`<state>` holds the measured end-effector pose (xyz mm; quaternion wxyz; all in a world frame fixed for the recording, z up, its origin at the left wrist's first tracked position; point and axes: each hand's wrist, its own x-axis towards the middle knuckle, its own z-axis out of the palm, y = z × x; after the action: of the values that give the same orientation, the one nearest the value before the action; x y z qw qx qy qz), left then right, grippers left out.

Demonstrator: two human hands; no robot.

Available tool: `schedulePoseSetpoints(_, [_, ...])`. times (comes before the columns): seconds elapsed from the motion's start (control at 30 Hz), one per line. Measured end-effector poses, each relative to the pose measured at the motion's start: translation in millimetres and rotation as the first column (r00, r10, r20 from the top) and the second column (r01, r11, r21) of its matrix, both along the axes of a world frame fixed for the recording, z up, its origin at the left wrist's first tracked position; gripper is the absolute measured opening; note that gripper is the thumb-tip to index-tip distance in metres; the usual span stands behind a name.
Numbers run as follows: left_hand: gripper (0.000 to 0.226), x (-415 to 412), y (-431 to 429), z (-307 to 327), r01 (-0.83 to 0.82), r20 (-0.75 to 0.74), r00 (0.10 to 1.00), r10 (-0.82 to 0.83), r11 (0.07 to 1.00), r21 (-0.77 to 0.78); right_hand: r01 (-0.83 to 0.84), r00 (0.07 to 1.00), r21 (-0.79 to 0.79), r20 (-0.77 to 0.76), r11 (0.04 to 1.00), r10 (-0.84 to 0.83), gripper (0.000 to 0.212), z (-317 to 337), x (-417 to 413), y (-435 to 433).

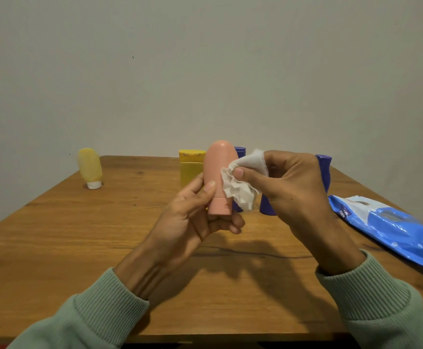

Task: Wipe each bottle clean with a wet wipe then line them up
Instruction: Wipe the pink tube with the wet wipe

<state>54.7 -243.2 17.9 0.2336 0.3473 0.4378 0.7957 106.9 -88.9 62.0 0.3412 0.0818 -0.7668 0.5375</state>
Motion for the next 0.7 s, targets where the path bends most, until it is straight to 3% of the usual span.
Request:
schedulePoseSetpoints(0.27, [0.042,0.7,-1.7,-2.2,0.167,0.022,0.986,-0.166,0.984,-0.059,0.038,0.991,-0.1,-0.125,0.994,-0.05,0.011,9.9,4.2,5.6])
schedulePoseSetpoints(0.37, [0.045,3.7,1.2,-4.5,0.168,-0.021,0.985,-0.172,0.978,-0.124,0.035,0.991,-0.146,-0.126,0.989,-0.054,0.012,11.7,4.1,8.8])
schedulePoseSetpoints(0.7, [0.042,8.7,5.8,-4.2,0.146,-0.042,0.988,-0.148,0.987,-0.064,0.009,0.992,-0.134,-0.125,0.991,-0.026,0.012,14.2,5.6,9.2])
